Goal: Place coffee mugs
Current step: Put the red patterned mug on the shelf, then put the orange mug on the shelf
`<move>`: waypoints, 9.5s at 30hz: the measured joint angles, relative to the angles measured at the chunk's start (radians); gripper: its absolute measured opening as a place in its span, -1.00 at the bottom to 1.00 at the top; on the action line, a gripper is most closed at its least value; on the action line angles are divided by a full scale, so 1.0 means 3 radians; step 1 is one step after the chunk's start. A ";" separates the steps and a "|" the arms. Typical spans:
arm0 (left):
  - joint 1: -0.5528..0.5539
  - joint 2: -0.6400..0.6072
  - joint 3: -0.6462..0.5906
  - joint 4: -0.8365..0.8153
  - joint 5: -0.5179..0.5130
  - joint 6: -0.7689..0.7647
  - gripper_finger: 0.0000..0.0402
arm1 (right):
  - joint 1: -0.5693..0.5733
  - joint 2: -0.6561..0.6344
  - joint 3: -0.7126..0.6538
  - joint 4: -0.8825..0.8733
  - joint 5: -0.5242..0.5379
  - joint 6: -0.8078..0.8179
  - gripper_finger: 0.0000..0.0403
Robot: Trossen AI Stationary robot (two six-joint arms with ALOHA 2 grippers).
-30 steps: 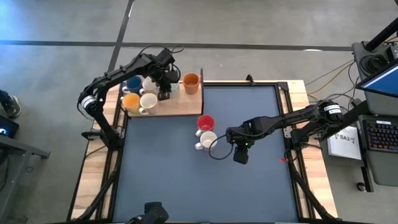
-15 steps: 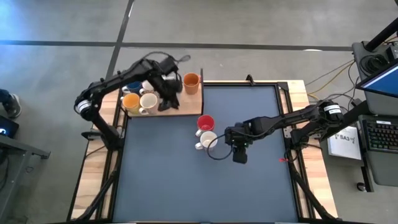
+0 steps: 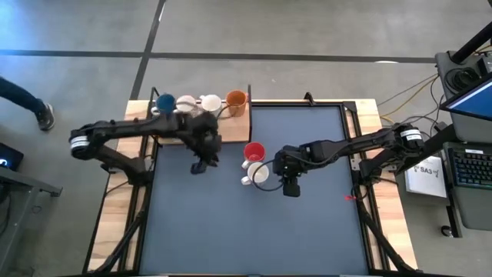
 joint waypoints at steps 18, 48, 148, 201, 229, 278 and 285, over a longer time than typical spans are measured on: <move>-0.0704 0.0000 -0.0829 0.2473 -0.0680 0.0290 -0.58 | 0.0001 0.0014 0.0004 0.0533 -0.0010 0.0060 -0.30; -0.0754 0.0769 -0.0457 0.2541 -0.0503 0.0653 -0.58 | 0.0009 0.0215 -0.0145 0.0928 -0.0012 0.0137 -0.30; 0.0796 -0.0156 -0.0248 0.0132 -0.1152 0.0597 -0.96 | 0.0010 0.0287 -0.0151 0.1100 -0.0171 0.0235 -0.30; -0.0048 0.0685 -0.0032 0.1306 -0.0496 0.0953 -0.69 | -0.0421 0.0362 -0.0152 0.1288 0.0375 0.0062 -0.30; -0.0062 0.1000 -0.0032 0.1864 -0.0908 0.1115 -0.41 | -0.0486 0.0426 -0.0155 0.1472 0.0373 -0.0024 -0.30; -0.0059 0.1107 0.0327 0.0595 -0.0757 -0.0187 -0.76 | -0.0479 0.0426 -0.0155 0.1470 0.0335 0.0006 -0.30; -0.0061 0.1101 0.0507 0.0194 -0.0758 -0.0187 -0.58 | -0.0479 0.0426 -0.0155 0.1460 0.0333 -0.0005 -0.30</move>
